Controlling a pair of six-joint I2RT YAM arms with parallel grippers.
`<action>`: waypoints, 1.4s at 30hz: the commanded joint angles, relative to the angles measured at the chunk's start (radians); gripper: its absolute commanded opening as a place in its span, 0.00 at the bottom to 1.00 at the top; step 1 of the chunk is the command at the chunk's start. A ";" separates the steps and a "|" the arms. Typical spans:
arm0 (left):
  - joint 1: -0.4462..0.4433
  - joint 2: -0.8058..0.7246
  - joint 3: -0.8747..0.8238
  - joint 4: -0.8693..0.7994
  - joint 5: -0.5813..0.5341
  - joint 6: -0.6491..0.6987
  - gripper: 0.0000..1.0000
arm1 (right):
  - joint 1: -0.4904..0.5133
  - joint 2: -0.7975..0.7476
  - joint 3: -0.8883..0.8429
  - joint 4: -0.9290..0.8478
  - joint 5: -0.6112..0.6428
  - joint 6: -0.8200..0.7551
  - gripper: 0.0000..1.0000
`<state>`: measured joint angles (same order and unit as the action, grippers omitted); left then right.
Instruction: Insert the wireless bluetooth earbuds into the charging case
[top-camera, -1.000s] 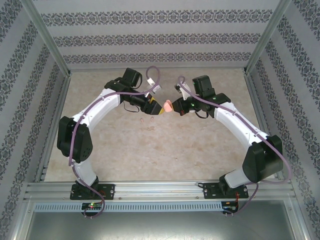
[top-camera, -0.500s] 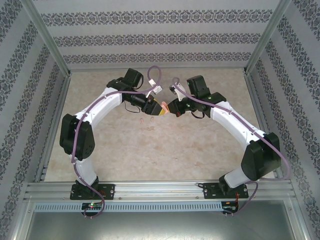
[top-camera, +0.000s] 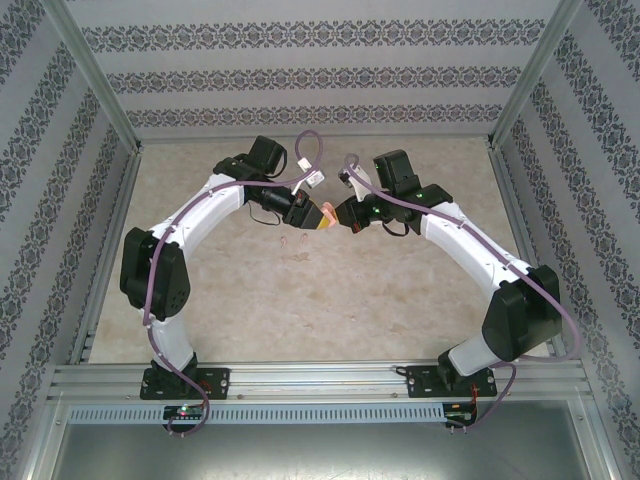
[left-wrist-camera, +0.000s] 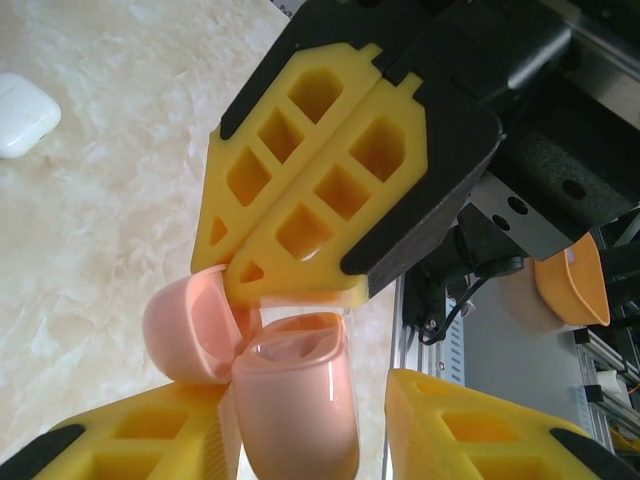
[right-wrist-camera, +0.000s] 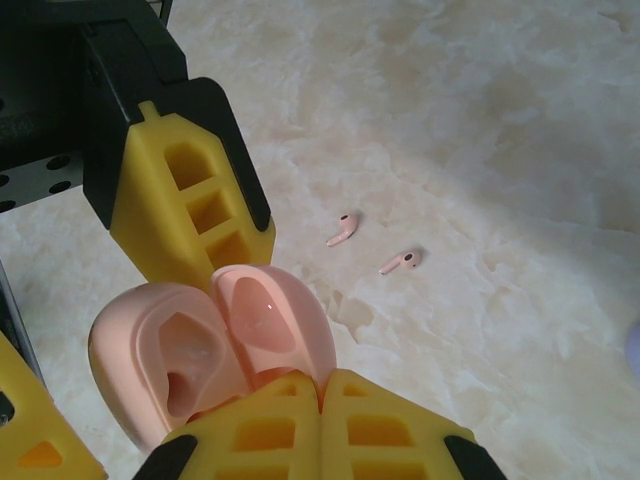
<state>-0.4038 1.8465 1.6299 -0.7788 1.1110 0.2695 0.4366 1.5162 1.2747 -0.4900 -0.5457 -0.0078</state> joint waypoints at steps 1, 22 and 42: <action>0.003 0.021 0.036 -0.022 0.037 0.020 0.41 | 0.014 0.009 0.032 0.001 0.000 -0.020 0.00; 0.048 -0.101 -0.145 0.299 -0.011 -0.165 0.00 | -0.013 -0.147 -0.022 0.071 0.022 0.168 0.50; 0.179 -0.643 -0.660 1.038 -0.488 -0.463 0.00 | 0.187 0.158 0.064 0.053 0.390 0.661 0.56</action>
<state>-0.2222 1.2629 1.0161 0.1032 0.7425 -0.1703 0.5880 1.5997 1.2488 -0.4191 -0.2588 0.5304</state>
